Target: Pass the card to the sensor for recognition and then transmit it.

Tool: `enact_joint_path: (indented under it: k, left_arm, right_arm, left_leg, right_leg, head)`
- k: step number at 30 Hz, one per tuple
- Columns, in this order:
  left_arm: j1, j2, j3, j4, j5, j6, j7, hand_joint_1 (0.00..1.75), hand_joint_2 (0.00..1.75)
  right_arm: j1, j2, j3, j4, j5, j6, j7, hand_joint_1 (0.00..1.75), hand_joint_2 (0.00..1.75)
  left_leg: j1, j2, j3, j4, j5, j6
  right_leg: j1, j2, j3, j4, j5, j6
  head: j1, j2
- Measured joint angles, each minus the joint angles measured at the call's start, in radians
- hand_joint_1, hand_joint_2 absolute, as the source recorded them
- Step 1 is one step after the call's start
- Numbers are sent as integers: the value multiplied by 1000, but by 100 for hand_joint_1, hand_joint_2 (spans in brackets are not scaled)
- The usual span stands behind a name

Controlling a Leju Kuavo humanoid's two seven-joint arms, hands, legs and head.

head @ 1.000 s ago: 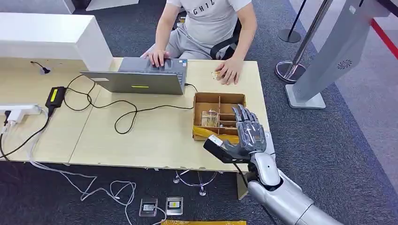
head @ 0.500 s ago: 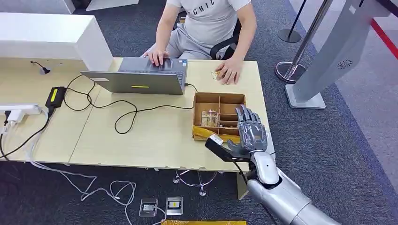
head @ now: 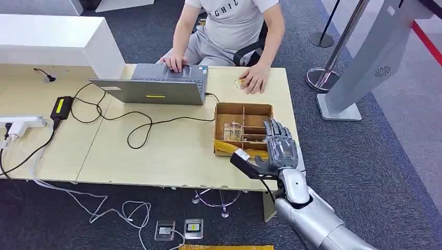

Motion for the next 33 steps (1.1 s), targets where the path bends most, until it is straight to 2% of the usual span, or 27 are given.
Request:
enact_joint_path:
  k: [14, 15, 16, 20, 21, 22, 23, 33]
  left_arm:
    - [0, -3, 0, 0, 3, 0, 0, 0, 0]
    - [0, -4, 0, 0, 3, 0, 0, 0, 0]
    - [0, -4, 0, 0, 3, 0, 0, 0, 0]
    - [0, -5, 0, 0, 9, 5, 0, 0, 0]
    - [0, -5, 0, 0, 11, 6, 0, 0, 0]
    - [0, -5, 0, 0, 13, 6, 0, 0, 0]
    - [0, -5, 0, 0, 13, 6, 0, 0, 0]
    - [1, -5, 1, 0, 16, 10, 1, 0, 0]
  right_arm:
    - [-24, 52, 0, 75, 9, 0, -36, 0, 175]
    - [-26, 55, 0, 80, 9, 0, -37, 24, 175]
    - [-28, 58, 0, 84, 9, 0, -38, 33, 175]
    - [-36, 69, 0, 100, 14, 0, -47, 33, 175]
    - [-37, 72, 0, 105, 16, -1, -47, 147, 175]
    - [-38, 75, 0, 108, 17, -2, -47, 155, 175]
    - [-39, 77, 0, 110, 18, -2, -47, 175, 175]
    - [-57, 85, 0, 151, 44, -16, -35, 175, 175]
  left_leg:
    - [0, 0, 0, 0, 0, 0]
    - [0, 0, 0, 0, 0, 0]
    - [0, 0, 0, 0, 0, 0]
    - [0, 0, 0, 0, 0, 0]
    - [0, 0, 0, 0, 0, 0]
    - [0, 0, 0, 0, 0, 0]
    - [0, 0, 0, 0, 0, 0]
    - [0, 0, 0, 0, 0, 0]
  right_leg:
    - [0, 0, 0, 0, 0, 0]
    - [0, 0, 0, 0, 0, 0]
    - [0, 0, 0, 0, 0, 0]
    - [0, 0, 0, 0, 0, 0]
    - [0, 0, 0, 0, 0, 0]
    - [0, 0, 0, 0, 0, 0]
    - [0, 0, 0, 0, 0, 0]
    - [0, 0, 0, 0, 0, 0]
  head:
    - [0, 0]
    - [0, 0]
    - [0, 0]
    - [0, 0]
    - [0, 0]
    - [0, 0]
    - [0, 0]
    - [0, 0]
